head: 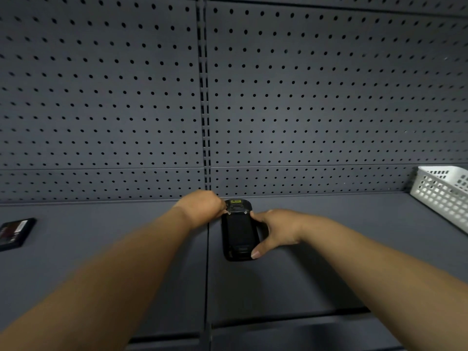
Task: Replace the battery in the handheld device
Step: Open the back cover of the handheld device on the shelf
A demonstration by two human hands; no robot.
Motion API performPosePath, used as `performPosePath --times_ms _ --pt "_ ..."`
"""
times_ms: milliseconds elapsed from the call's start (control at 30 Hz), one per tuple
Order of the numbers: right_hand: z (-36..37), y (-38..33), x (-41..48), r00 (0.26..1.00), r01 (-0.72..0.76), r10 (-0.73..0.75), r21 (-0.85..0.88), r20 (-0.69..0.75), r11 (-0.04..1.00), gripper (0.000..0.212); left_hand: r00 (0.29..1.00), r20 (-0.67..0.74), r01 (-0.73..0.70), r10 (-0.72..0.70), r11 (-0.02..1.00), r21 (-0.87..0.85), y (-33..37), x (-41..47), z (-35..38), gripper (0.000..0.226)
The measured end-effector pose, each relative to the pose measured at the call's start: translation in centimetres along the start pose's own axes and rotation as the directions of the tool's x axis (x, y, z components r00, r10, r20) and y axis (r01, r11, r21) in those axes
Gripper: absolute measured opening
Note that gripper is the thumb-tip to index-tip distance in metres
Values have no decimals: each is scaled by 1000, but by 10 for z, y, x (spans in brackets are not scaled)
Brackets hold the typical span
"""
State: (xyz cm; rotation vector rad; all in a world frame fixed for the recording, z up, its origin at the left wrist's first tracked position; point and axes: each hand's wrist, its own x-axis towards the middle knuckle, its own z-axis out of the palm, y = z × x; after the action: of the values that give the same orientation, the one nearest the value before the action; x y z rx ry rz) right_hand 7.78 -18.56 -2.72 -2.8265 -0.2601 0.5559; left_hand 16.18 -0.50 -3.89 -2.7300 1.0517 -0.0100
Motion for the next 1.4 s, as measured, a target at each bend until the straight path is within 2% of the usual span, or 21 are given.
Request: performPosePath --times_ms 267,500,633,733,833,933,1067,1233,1400 --pt "-1 -2 -1 1000 -2 2 -3 -8 1000 90 997 0 71 -71 995 -66 7 -2 -4 29" --pt "0 -1 -1 1000 -1 1 15 -6 1000 89 996 -54 71 -74 996 -58 9 0 1 36" --pt "0 -1 -2 1000 -11 10 23 4 1000 92 994 -87 54 -71 981 -185 6 -8 6 38" --pt "-2 -2 -3 1000 -12 12 20 12 1000 92 995 7 91 -95 931 -353 8 -20 5 43" --pt "-5 -1 -4 999 -29 28 32 45 999 95 988 128 140 -89 869 -475 12 -35 3 65" --pt "-10 0 -3 996 -77 71 114 55 991 81 984 170 131 -43 822 -554 18 -49 3 90" --pt "-9 -8 3 982 -50 60 58 -177 997 47 983 176 148 -48 776 -613 28 -57 2 100" --pt "-2 -21 15 980 -52 42 -47 -196 998 40 982 181 156 -53 767 -622 33 -60 2 105" --pt "-3 -24 20 975 -67 53 -58 -214 996 38 976 206 187 -72 761 -621 32 -58 8 114"
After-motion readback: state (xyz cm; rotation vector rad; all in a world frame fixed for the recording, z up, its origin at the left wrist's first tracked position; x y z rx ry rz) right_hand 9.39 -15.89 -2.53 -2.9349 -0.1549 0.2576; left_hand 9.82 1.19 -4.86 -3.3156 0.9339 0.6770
